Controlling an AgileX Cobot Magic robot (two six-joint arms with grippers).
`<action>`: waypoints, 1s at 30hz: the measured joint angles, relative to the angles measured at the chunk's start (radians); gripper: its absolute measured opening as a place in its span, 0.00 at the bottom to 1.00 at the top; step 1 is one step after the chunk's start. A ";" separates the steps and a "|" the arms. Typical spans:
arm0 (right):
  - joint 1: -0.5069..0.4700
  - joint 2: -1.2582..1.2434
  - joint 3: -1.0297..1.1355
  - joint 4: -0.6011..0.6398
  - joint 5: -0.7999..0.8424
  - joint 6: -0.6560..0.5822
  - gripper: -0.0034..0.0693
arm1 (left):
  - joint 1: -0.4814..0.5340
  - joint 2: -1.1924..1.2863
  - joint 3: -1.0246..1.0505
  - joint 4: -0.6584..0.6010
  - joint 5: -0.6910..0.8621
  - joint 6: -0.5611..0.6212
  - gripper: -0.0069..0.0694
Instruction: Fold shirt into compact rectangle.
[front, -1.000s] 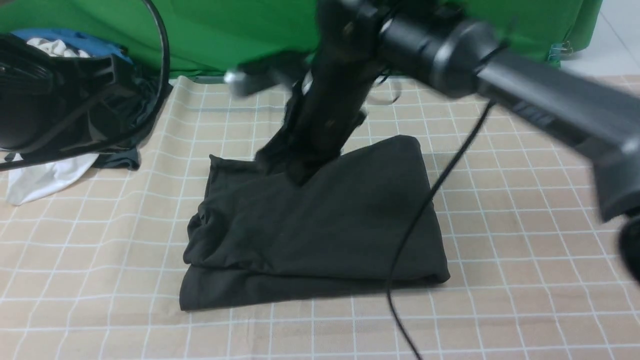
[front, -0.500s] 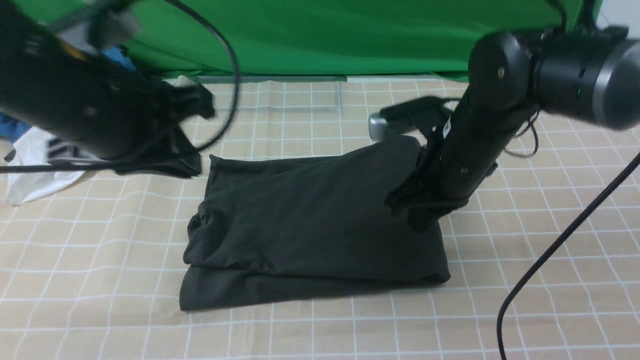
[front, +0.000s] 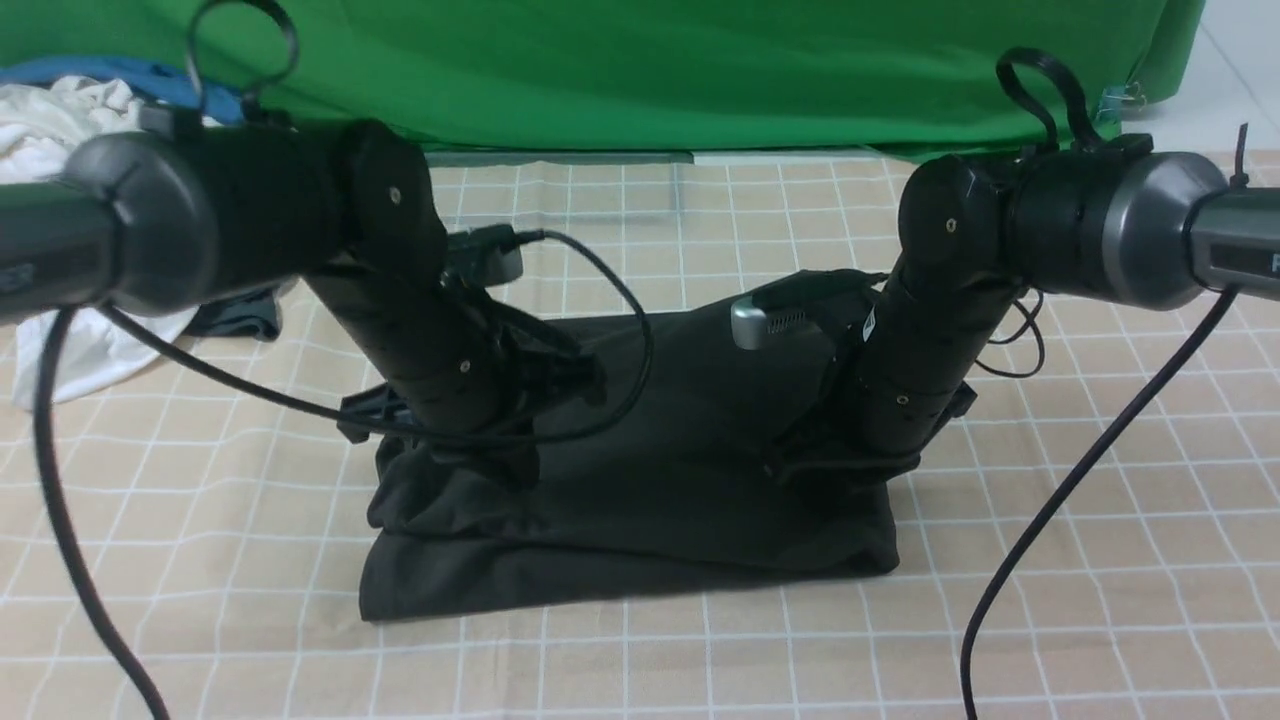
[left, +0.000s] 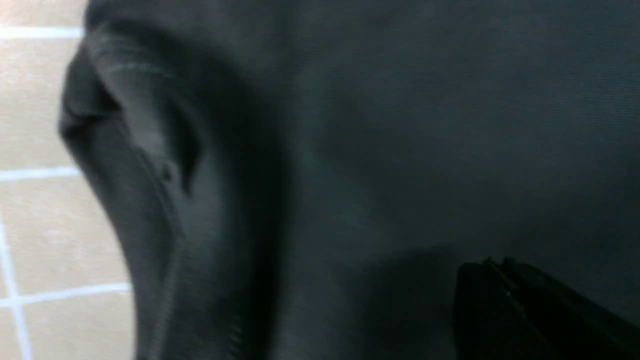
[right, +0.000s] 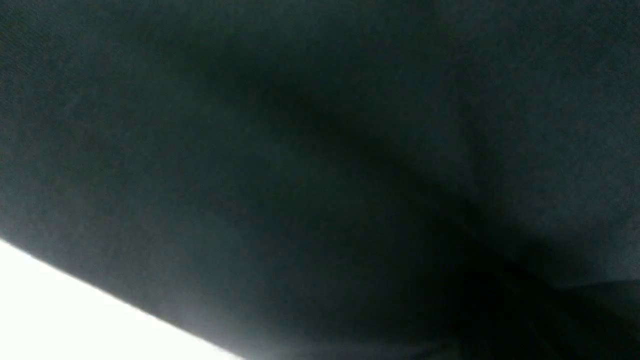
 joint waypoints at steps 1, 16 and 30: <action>0.000 -0.005 -0.002 -0.002 0.005 0.000 0.10 | 0.000 0.005 0.000 0.014 0.001 -0.017 0.11; 0.000 -0.108 0.049 -0.032 0.104 -0.006 0.10 | 0.000 0.011 0.000 0.100 0.064 -0.083 0.11; -0.012 -0.110 -0.003 -0.048 0.120 -0.032 0.10 | -0.001 -0.046 0.061 0.178 0.018 -0.094 0.11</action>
